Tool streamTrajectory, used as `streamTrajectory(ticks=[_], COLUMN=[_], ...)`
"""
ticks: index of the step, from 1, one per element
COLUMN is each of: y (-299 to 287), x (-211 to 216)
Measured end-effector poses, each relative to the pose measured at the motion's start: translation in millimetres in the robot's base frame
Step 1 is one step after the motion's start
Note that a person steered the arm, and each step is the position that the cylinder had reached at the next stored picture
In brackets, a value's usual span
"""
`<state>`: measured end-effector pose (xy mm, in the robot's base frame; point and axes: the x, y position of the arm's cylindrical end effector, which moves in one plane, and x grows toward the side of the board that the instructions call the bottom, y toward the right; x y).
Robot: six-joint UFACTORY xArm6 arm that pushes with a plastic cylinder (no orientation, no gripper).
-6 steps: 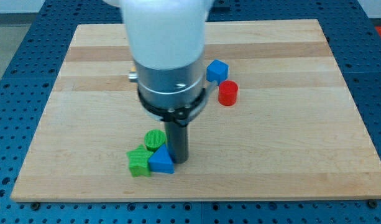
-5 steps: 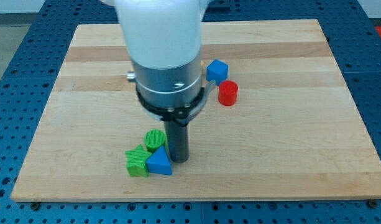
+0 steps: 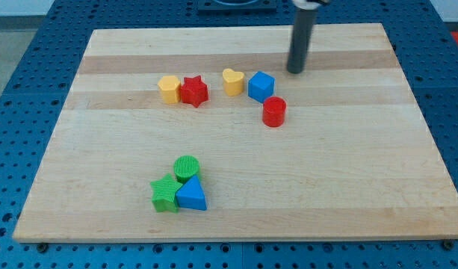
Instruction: Slightly move down the heart diagonally to the green circle
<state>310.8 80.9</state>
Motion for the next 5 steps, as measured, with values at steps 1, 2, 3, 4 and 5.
streamTrajectory(ticks=[1, 2, 3, 4, 5], y=[-62.6, -88.5, -89.1, -89.1, -89.1], x=[-0.1, 1.0, 7.8, 19.0, 41.6])
